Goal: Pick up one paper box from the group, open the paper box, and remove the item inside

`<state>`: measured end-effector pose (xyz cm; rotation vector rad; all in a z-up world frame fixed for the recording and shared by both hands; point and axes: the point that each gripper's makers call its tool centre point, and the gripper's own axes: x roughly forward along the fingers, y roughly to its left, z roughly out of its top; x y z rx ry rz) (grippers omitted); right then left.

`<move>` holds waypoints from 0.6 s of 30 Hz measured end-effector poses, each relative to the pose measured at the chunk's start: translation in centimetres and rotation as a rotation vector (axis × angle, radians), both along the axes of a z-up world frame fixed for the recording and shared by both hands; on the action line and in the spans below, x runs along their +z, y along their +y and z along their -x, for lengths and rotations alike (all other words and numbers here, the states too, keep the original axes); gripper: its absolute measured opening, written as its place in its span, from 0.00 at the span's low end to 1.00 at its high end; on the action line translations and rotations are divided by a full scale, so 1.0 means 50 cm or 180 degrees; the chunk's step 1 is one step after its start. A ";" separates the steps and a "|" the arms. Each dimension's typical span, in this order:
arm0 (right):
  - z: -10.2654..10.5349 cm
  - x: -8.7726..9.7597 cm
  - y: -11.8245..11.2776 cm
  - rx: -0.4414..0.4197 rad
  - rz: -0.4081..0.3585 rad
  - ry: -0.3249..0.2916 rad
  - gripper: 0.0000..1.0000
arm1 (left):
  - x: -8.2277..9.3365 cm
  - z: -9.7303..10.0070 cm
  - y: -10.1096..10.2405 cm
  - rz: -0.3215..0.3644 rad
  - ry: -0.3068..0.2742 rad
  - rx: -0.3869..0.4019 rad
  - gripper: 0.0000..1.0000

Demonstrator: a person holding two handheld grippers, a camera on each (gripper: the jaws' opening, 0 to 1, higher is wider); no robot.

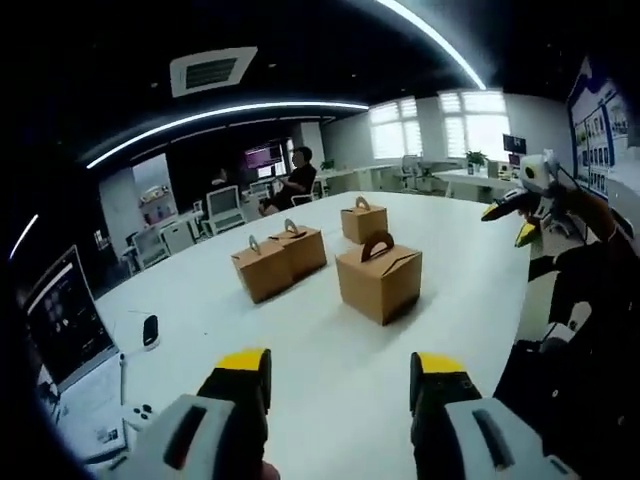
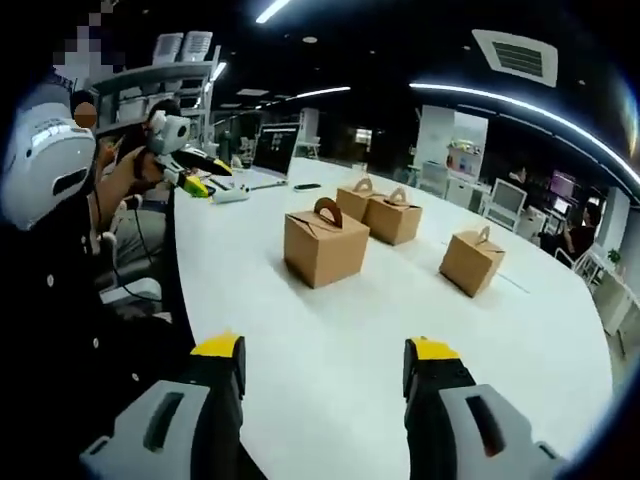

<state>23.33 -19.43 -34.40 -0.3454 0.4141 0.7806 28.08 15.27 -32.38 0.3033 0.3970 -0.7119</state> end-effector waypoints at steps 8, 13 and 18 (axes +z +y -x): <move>-0.007 0.036 -0.003 0.0060 0.0097 -0.0118 0.68 | 0.010 0.011 -0.019 0.0101 0.0060 -0.0048 0.55; -0.009 0.025 -0.004 0.0080 0.0138 -0.0083 0.68 | -0.007 0.025 -0.032 0.0040 0.0147 -0.0145 0.59; -0.010 0.021 -0.004 0.0094 0.0148 -0.0071 0.68 | -0.005 0.017 -0.030 0.0061 0.0134 -0.0116 0.60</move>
